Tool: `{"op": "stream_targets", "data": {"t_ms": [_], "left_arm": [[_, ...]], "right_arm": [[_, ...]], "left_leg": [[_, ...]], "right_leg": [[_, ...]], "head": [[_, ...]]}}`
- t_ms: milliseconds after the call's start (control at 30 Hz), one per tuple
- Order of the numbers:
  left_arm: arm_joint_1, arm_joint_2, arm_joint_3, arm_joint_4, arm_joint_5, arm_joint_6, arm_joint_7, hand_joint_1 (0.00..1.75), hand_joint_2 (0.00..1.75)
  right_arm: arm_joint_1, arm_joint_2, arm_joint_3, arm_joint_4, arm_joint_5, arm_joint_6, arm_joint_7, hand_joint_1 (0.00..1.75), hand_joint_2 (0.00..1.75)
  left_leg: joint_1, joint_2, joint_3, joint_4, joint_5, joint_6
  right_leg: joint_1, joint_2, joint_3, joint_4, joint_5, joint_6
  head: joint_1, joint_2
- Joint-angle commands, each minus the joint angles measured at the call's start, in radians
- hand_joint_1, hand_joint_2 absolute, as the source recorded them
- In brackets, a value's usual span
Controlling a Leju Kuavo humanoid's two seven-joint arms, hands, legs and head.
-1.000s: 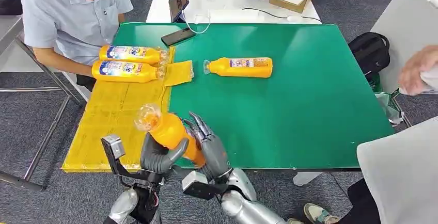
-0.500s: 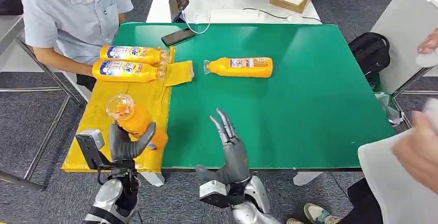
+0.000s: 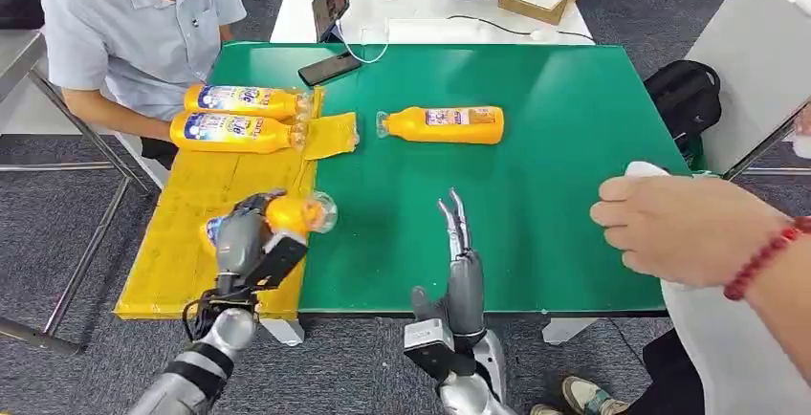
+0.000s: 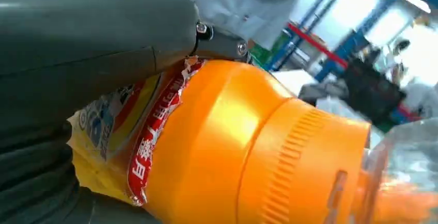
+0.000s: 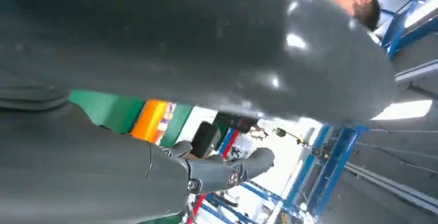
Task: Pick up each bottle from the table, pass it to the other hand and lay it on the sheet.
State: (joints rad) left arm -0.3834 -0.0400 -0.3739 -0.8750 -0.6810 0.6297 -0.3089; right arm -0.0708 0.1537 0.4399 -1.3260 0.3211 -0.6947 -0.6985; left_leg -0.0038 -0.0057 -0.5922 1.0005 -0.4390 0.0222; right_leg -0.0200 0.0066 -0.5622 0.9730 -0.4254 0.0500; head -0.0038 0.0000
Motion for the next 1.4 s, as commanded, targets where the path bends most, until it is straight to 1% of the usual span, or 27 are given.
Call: {"op": "stream_targets", "data": {"t_ms": [33,67,100,167,233,367,567,733,833,867,900,933,967,1000,1033,1067,1100,1167,1200,1233,1267,1300,1333,1367,1400], "left_arm": [[-0.113,0.039,-0.065,0.297,-0.045,-0.065,0.050,1.75,1.75],[-0.129,0.038,-0.075,0.325,-0.072,-0.109,0.084,1.75,1.75],[-0.150,0.038,-0.091,0.357,-0.113,-0.145,0.119,1.75,1.75],[-0.177,0.027,-0.085,0.402,-0.127,-0.198,0.145,1.75,1.75],[-0.177,0.027,-0.085,0.402,-0.127,-0.198,0.145,1.75,1.75],[-0.177,0.027,-0.085,0.402,-0.127,-0.198,0.145,1.75,1.75],[-0.177,0.027,-0.085,0.402,-0.127,-0.198,0.145,1.75,1.75],[-0.177,0.027,-0.085,0.402,-0.127,-0.198,0.145,1.75,1.75],[-0.199,0.023,-0.111,0.434,-0.169,-0.242,0.181,1.73,1.75],[-0.205,0.017,-0.110,0.443,-0.169,-0.274,0.186,1.50,1.75],[-0.212,0.016,-0.116,0.455,-0.177,-0.311,0.195,1.48,1.75],[-0.214,0.016,-0.117,0.456,-0.178,-0.317,0.197,1.36,1.75],[-0.217,0.015,-0.118,0.460,-0.181,-0.342,0.202,0.89,1.75],[-0.217,0.014,-0.118,0.461,-0.181,-0.353,0.203,0.59,1.75],[-0.216,0.009,-0.115,0.461,-0.178,-0.365,0.204,0.17,1.75],[-0.214,0.004,-0.108,0.459,-0.171,-0.372,0.202,0.00,1.75],[-0.209,-0.003,-0.098,0.452,-0.156,-0.380,0.187,0.00,1.75],[-0.190,-0.022,-0.064,0.428,-0.110,-0.388,0.145,0.00,1.75],[-0.167,-0.040,-0.009,0.397,-0.017,-0.442,0.047,0.00,1.75],[-0.135,-0.065,0.081,0.348,0.152,-0.614,-0.103,0.00,1.75],[-0.111,-0.081,0.065,0.310,0.150,-0.603,-0.102,0.00,1.75],[-0.093,-0.090,0.015,0.263,0.114,-0.581,-0.073,0.00,1.75],[-0.093,-0.090,0.015,0.263,0.114,-0.581,-0.073,0.00,1.75],[-0.095,-0.097,-0.019,0.255,0.077,-0.554,-0.044,0.00,1.75],[-0.106,-0.097,-0.070,0.259,0.016,-0.496,-0.001,0.00,1.75]], "right_arm": [[-0.043,-0.013,0.103,0.089,-0.041,-0.003,0.000,0.00,0.00],[-0.048,-0.019,0.129,0.099,-0.069,-0.003,0.000,0.00,0.00],[-0.050,-0.024,0.155,0.106,-0.096,-0.003,0.000,0.00,0.00],[-0.054,-0.023,0.183,0.123,-0.108,-0.003,0.000,0.00,0.00],[-0.054,-0.023,0.183,0.123,-0.108,-0.003,0.000,0.00,0.00],[-0.054,-0.023,0.183,0.123,-0.108,-0.003,0.000,0.00,0.00],[-0.054,-0.023,0.183,0.123,-0.108,-0.003,0.000,0.00,0.00],[-0.054,-0.023,0.183,0.123,-0.108,-0.003,0.000,0.00,0.00],[-0.058,-0.027,0.199,0.136,-0.128,-0.003,0.000,0.00,0.00],[-0.059,-0.025,0.199,0.141,-0.138,-0.003,0.000,0.00,0.00],[-0.062,-0.024,0.206,0.150,-0.151,-0.003,0.000,0.00,0.00],[-0.062,-0.025,0.207,0.152,-0.154,-0.003,0.000,0.00,0.00],[-0.065,-0.025,0.212,0.161,-0.169,-0.003,0.000,0.00,0.00],[-0.068,-0.025,0.214,0.168,-0.174,0.000,0.000,0.00,0.00],[-0.069,-0.026,0.216,0.173,-0.179,0.001,0.000,0.00,0.00],[-0.070,-0.025,0.217,0.177,-0.183,0.003,0.000,0.00,0.00],[-0.071,-0.026,0.220,0.179,-0.186,0.005,0.000,0.00,0.00],[-0.070,-0.029,0.224,0.180,-0.190,0.004,0.000,0.00,0.00],[-0.070,-0.029,0.227,0.182,-0.193,0.009,0.000,0.00,0.00],[-0.068,-0.034,0.233,0.187,-0.198,0.012,0.000,0.00,0.00],[-0.064,-0.034,0.235,0.188,-0.198,0.007,0.000,0.00,0.00],[-0.064,-0.035,0.232,0.195,-0.202,0.002,0.000,0.00,0.00],[-0.064,-0.035,0.232,0.195,-0.202,0.002,0.000,0.00,0.00],[-0.065,-0.035,0.231,0.198,-0.205,0.003,0.000,0.00,0.00],[-0.069,-0.034,0.231,0.200,-0.205,-0.001,0.000,0.00,0.00]], "left_leg": [[0.001,0.002,0.004,-0.001,-0.001,-0.001],[0.001,0.004,0.006,-0.002,-0.001,-0.002],[0.001,0.003,0.005,-0.002,-0.001,-0.002],[0.001,0.003,0.006,-0.002,-0.001,-0.002],[0.000,0.002,0.006,-0.002,0.000,-0.001],[0.001,0.006,0.010,-0.003,0.000,-0.003],[0.000,0.004,0.010,-0.002,0.000,-0.002],[0.000,0.005,0.011,-0.002,0.000,-0.003],[0.000,0.004,0.011,-0.002,0.000,-0.003],[0.001,0.005,0.010,-0.002,0.001,-0.004],[0.001,0.004,0.011,-0.002,0.000,-0.003],[0.001,0.005,0.010,-0.002,0.001,-0.004],[0.001,0.005,0.011,-0.002,0.000,-0.003],[0.001,0.006,0.011,-0.002,0.000,-0.004],[0.002,0.006,0.010,-0.002,0.001,-0.004],[0.002,0.006,0.010,-0.003,0.001,-0.004],[0.001,0.005,0.012,-0.003,0.000,-0.003],[0.000,0.005,0.012,-0.002,0.000,-0.003],[0.001,0.005,0.012,-0.003,0.000,-0.003],[0.000,0.004,0.012,-0.002,0.000,-0.003],[0.001,0.004,0.011,-0.002,0.000,-0.004],[0.000,0.003,0.012,-0.003,0.000,-0.003],[0.001,0.001,0.012,-0.003,0.000,-0.003],[-0.001,-0.001,0.012,-0.003,0.001,-0.002],[0.000,-0.002,0.011,-0.002,0.001,-0.003]], "right_leg": [[0.001,0.001,0.004,-0.001,0.000,-0.002],[0.001,0.003,0.005,-0.002,0.000,-0.003],[0.001,0.003,0.004,-0.001,0.000,-0.002],[0.002,0.002,0.004,-0.001,0.000,-0.003],[0.001,0.002,0.005,-0.001,0.000,-0.002],[0.002,0.004,0.007,-0.001,0.001,-0.003],[0.000,0.003,0.007,0.000,0.000,-0.002],[0.001,0.003,0.007,0.002,0.000,-0.002],[0.001,0.003,0.007,0.003,0.000,-0.002],[0.002,0.003,0.006,0.002,0.001,-0.003],[0.001,0.003,0.007,0.002,0.000,-0.003],[0.002,0.003,0.007,0.001,0.001,-0.003],[0.001,0.003,0.007,0.002,0.000,-0.002],[0.002,0.004,0.007,0.001,0.001,-0.003],[0.003,0.004,0.006,0.001,0.002,-0.004],[0.003,0.004,0.006,0.000,0.002,-0.005],[0.001,0.003,0.008,0.002,0.000,-0.003],[0.001,0.004,0.007,0.002,0.000,-0.003],[0.002,0.003,0.008,0.001,0.001,-0.003],[0.001,0.003,0.007,0.002,0.000,-0.002],[0.002,0.003,0.008,0.001,0.000,-0.003],[0.001,0.003,0.009,0.001,0.000,-0.003],[0.001,0.000,0.009,0.000,-0.001,-0.003],[-0.001,-0.002,0.010,0.001,-0.001,-0.002],[0.000,-0.002,0.009,0.001,-0.001,-0.002]], "head": [[0.000,0.000],[0.000,0.000],[0.000,0.000],[0.000,0.000],[0.000,0.000],[0.000,0.000],[0.000,0.000],[0.000,0.000],[0.000,0.000],[0.000,0.000],[0.000,0.000],[0.000,0.000],[0.000,0.000],[0.000,0.000],[0.000,0.000],[0.000,0.000],[0.000,0.000],[0.000,0.000],[0.000,0.000],[0.000,0.000],[0.000,0.000],[-0.001,0.000],[0.000,0.000],[-0.001,0.000],[0.000,0.000]]}}
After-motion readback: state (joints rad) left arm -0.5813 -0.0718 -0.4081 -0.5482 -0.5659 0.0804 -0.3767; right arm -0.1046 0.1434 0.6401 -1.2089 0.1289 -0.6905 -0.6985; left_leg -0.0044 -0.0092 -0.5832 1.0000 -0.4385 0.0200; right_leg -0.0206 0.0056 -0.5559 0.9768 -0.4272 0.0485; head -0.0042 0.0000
